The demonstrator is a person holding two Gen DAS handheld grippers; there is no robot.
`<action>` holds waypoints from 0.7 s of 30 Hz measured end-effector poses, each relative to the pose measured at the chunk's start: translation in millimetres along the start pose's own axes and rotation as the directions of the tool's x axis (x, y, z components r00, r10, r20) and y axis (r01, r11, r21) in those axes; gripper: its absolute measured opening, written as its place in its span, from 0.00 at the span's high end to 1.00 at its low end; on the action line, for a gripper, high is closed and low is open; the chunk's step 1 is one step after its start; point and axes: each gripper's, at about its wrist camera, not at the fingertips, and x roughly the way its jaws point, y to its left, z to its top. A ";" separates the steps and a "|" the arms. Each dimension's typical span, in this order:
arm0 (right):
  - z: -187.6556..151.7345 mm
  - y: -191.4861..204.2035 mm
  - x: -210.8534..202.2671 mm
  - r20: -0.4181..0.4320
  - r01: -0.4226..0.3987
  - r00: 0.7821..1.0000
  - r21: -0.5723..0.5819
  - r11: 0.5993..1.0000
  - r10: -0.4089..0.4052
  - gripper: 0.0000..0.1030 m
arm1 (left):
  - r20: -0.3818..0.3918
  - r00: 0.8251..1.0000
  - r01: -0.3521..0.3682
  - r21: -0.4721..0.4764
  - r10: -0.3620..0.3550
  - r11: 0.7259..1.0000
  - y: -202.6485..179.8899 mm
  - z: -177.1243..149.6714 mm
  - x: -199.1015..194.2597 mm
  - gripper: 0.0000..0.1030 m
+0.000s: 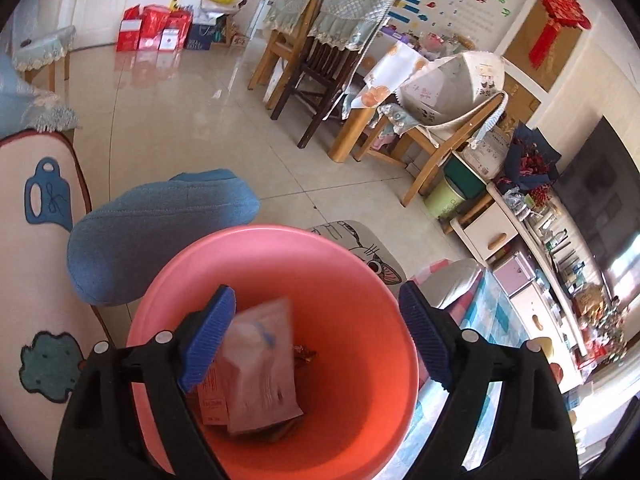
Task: Collect trash
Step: 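Open both tools over the pink bucket to drop the wipes pack and foil tray, then bring both open tools back over the table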
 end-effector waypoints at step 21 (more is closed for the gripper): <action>-59.0 -66.1 -109.9 0.097 0.186 0.977 0.037 0.982 -0.189 0.12 | 0.119 0.978 0.112 0.377 -0.168 0.919 -108.3 -43.5 -26.0 0.05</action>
